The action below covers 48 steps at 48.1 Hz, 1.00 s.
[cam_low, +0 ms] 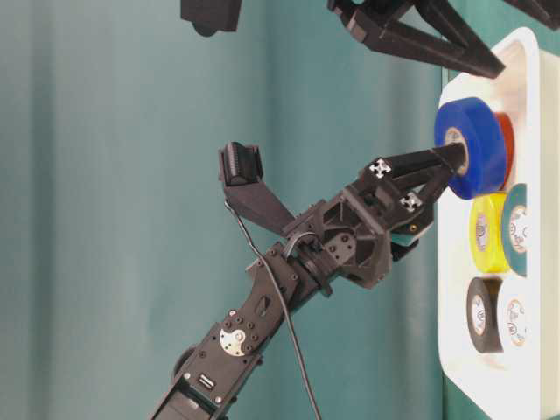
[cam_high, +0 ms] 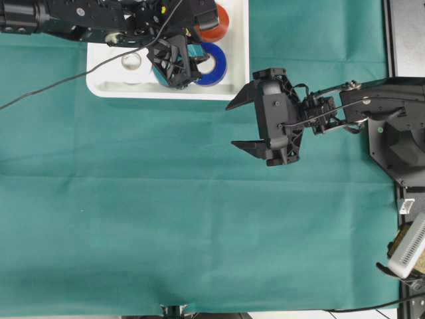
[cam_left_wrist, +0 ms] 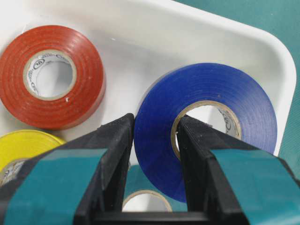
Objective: Put the tape alternately from left to right into the white case.
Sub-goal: 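Lift the blue tape with the left gripper into the tray, then release the blue tape in the tray and retract the left gripper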
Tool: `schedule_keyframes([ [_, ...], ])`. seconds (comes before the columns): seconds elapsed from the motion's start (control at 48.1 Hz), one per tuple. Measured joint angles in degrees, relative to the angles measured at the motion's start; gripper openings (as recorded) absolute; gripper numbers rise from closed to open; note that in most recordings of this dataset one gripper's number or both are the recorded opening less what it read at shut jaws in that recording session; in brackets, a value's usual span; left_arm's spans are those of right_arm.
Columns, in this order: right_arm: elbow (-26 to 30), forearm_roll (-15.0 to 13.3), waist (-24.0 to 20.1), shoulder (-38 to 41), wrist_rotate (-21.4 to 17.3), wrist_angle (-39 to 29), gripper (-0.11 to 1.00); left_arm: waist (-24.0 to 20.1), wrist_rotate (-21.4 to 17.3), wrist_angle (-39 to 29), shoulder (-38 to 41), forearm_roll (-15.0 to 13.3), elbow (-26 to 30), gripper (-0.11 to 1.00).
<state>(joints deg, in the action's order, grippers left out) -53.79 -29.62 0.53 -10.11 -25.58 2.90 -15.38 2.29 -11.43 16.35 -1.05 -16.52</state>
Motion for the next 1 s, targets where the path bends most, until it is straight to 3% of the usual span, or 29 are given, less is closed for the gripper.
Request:
schedule_keyframes([
  [0.104,0.0,0.0,0.0,0.0,0.0,0.0,0.87,0.0,-0.1,-0.1,0.0,0.0,0.0,0.32],
  [0.27,0.0,0.0,0.0,0.0,0.0,0.0,0.87,0.0,-0.1,0.0,0.0,0.0,0.0,0.8],
  [0.374,0.0,0.0,0.0,0.0,0.0,0.0,0.87,0.0,-0.1,0.0,0.0,0.1,0.0,0.98],
  [0.998,0.0,0.0,0.1,0.0,0.0,0.0,0.87,0.1,-0.2,-0.2,-0.2,0.0,-0.4,1.0],
])
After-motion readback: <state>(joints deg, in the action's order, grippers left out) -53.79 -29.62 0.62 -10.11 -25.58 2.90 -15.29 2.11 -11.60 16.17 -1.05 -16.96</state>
